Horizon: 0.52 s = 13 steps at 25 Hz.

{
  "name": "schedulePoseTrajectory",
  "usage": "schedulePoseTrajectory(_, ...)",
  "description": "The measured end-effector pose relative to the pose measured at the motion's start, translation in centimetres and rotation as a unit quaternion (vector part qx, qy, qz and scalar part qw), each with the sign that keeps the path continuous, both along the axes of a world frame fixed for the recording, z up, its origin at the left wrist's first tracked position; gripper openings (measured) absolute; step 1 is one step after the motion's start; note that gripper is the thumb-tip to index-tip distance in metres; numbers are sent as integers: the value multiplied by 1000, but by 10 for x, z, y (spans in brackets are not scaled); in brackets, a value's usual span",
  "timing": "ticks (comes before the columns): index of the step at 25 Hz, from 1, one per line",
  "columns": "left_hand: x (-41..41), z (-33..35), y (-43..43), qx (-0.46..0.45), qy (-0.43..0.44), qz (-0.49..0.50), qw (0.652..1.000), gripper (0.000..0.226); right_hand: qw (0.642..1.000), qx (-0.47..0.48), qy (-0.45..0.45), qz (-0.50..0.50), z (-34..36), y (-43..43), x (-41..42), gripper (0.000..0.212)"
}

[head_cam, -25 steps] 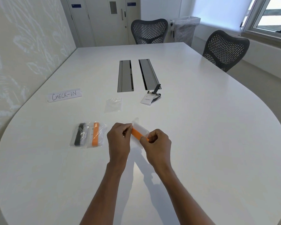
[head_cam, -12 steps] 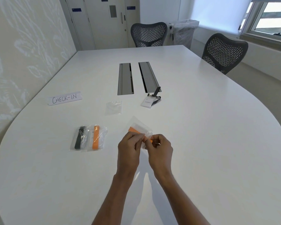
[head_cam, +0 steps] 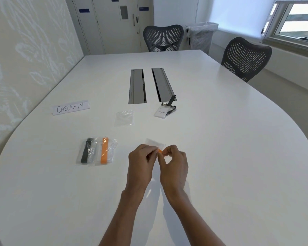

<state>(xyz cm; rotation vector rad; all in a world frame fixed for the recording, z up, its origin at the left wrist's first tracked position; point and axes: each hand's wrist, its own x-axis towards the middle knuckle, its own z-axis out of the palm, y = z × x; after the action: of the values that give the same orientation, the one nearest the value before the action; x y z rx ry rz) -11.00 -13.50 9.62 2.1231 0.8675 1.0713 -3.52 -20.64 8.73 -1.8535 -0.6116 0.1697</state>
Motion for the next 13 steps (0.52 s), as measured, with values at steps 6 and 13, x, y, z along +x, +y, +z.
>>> schedulePoseTrajectory(6, 2, 4, 1, -57, 11, 27, 998, 12, 997, 24, 26, 69, -9, 1, 2, 12)
schedulePoseTrajectory(13, 0, 5, 11, -240, -90, 107, 961, 9, 985, 14, -33, 169, -9, 4, -2, 23)
